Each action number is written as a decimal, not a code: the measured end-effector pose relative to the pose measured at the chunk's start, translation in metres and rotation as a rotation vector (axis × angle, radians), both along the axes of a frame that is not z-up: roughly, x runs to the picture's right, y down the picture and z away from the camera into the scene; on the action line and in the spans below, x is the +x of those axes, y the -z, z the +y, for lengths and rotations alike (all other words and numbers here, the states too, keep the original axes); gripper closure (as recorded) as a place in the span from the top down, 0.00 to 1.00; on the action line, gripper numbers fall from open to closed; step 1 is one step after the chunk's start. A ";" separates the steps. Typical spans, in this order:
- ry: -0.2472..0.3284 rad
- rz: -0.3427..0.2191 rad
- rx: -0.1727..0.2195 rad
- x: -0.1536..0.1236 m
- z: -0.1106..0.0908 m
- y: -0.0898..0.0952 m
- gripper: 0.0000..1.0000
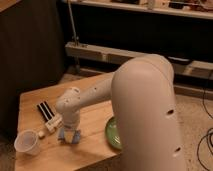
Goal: Wipe the white sponge on the table
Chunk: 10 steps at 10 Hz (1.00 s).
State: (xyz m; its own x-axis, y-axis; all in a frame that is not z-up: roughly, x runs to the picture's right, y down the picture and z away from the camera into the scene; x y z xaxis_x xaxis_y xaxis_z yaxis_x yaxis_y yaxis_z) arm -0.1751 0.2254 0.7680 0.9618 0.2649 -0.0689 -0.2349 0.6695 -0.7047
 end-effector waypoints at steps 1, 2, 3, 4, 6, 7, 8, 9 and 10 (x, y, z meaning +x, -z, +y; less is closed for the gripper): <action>-0.015 0.014 0.004 0.012 -0.002 0.001 0.21; -0.031 0.033 0.008 0.030 -0.003 0.004 0.21; -0.040 0.046 0.009 0.041 -0.003 0.005 0.21; -0.050 0.060 0.008 0.054 -0.002 0.007 0.21; -0.063 0.083 0.006 0.077 0.002 0.012 0.21; -0.059 0.084 0.004 0.079 0.004 0.015 0.21; -0.050 0.080 0.000 0.079 0.007 0.019 0.21; -0.034 0.064 -0.019 0.076 0.013 0.024 0.21; -0.017 0.050 -0.031 0.072 0.020 0.029 0.21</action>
